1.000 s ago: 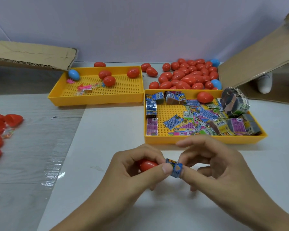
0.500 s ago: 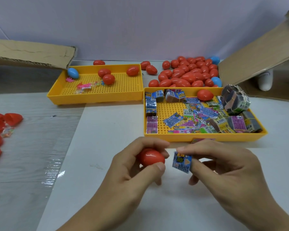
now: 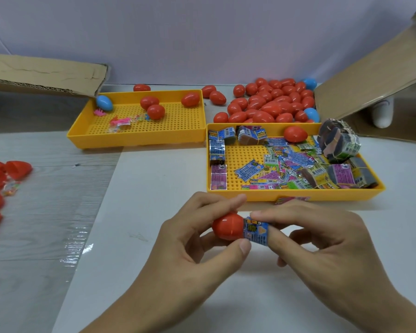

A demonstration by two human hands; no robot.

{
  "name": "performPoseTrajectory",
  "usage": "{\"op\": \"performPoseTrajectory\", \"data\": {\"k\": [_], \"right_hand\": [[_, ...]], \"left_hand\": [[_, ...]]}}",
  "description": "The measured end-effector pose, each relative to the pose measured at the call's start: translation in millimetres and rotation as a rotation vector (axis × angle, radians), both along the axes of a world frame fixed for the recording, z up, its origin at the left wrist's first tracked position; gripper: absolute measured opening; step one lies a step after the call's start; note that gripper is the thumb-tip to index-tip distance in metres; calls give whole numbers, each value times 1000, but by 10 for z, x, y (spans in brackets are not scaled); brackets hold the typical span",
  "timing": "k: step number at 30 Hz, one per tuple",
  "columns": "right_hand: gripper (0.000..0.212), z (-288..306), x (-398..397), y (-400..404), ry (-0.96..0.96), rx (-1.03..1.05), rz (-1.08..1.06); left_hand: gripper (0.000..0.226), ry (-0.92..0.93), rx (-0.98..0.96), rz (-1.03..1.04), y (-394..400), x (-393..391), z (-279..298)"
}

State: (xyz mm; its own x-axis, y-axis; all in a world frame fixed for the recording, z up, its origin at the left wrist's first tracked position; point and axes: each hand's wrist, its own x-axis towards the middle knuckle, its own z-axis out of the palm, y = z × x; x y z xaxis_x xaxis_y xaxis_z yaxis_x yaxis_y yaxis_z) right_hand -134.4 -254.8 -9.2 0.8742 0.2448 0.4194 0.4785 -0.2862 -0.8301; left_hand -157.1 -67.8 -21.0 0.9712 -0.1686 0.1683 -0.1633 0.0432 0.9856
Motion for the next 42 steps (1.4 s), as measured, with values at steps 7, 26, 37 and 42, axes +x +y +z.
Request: {"op": "performPoseTrajectory", "data": {"k": [7, 26, 37, 42], "right_hand": [[19, 5, 5, 4, -26, -12, -2], [18, 7, 7, -9, 3, -47, 15], [27, -4, 15, -12, 259, 38, -11], [15, 96, 60, -29, 489, 195, 115]], "left_hand": [[64, 8, -12, -15, -37, -27, -2], [48, 16, 43, 37, -17, -11, -74], [31, -166, 137, 156, -28, -44, -17], [34, -313, 230, 204, -30, -39, 0]]}}
